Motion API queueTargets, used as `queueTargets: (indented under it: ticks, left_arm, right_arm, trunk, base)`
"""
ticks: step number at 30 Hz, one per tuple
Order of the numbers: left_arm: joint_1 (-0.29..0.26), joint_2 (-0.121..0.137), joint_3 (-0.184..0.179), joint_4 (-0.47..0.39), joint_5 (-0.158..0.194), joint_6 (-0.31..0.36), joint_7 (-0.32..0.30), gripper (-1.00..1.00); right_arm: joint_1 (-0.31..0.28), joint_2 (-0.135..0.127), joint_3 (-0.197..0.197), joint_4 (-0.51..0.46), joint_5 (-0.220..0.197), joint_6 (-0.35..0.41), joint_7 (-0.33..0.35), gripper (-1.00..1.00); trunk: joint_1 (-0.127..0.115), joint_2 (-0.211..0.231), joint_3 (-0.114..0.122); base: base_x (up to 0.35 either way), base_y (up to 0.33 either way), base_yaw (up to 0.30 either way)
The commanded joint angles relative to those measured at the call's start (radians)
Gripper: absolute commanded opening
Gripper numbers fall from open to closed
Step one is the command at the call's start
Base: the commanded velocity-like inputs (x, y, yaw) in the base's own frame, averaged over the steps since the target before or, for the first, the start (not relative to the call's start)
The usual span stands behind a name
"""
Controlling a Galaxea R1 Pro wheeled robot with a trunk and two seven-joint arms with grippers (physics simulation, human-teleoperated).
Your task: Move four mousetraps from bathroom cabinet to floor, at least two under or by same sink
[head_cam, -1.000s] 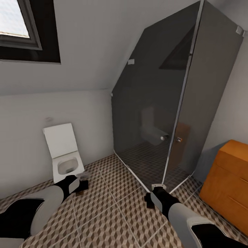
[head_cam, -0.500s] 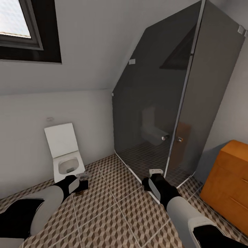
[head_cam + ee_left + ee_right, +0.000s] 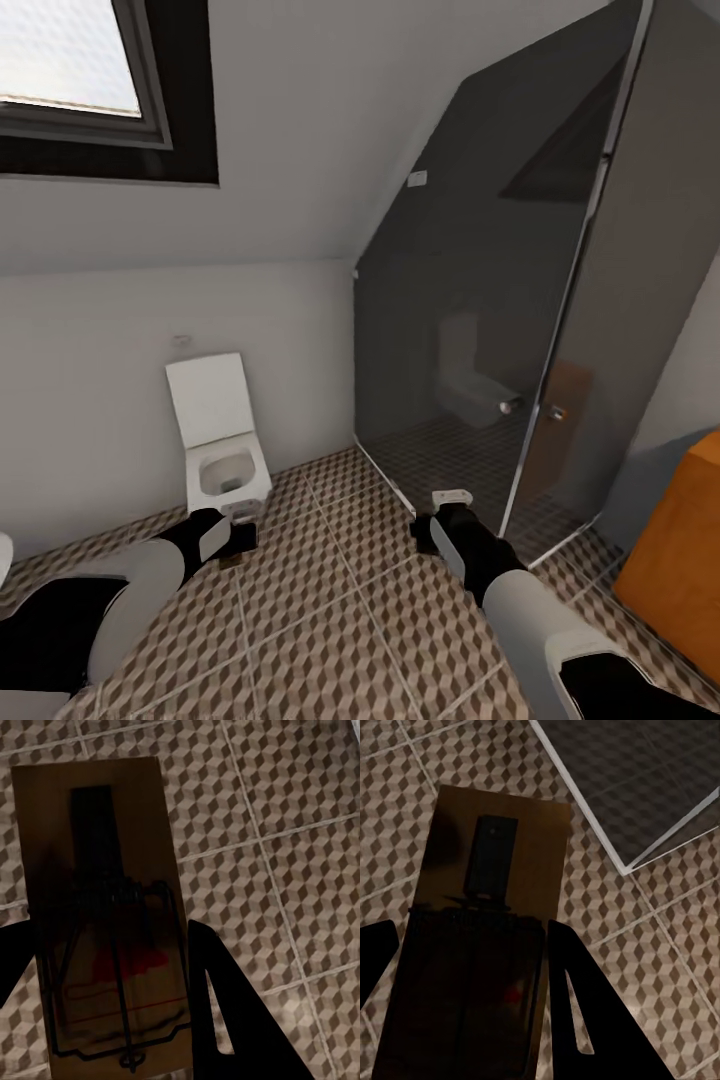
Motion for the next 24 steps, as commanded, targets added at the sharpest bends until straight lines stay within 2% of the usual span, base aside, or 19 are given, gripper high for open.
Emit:
queueTargets:
  ticks: [1,24]
  left_arm:
    - [-0.001,0.000,-0.007,-0.001,0.009,0.004,0.002,-1.00]
    - [-0.001,0.001,-0.007,0.000,0.010,0.004,0.001,-1.00]
  right_arm:
    - [-0.001,-0.001,0.007,-0.001,-0.008,0.005,-0.009,-1.00]
    - [-0.001,-0.001,0.007,0.000,-0.008,0.005,-0.009,-1.00]
  trunk:
    - [0.001,-0.002,-0.002]
    - [0.001,-0.002,-0.002]
  base:
    - [0.000,0.000,0.290]
    - [0.000,0.000,0.292]
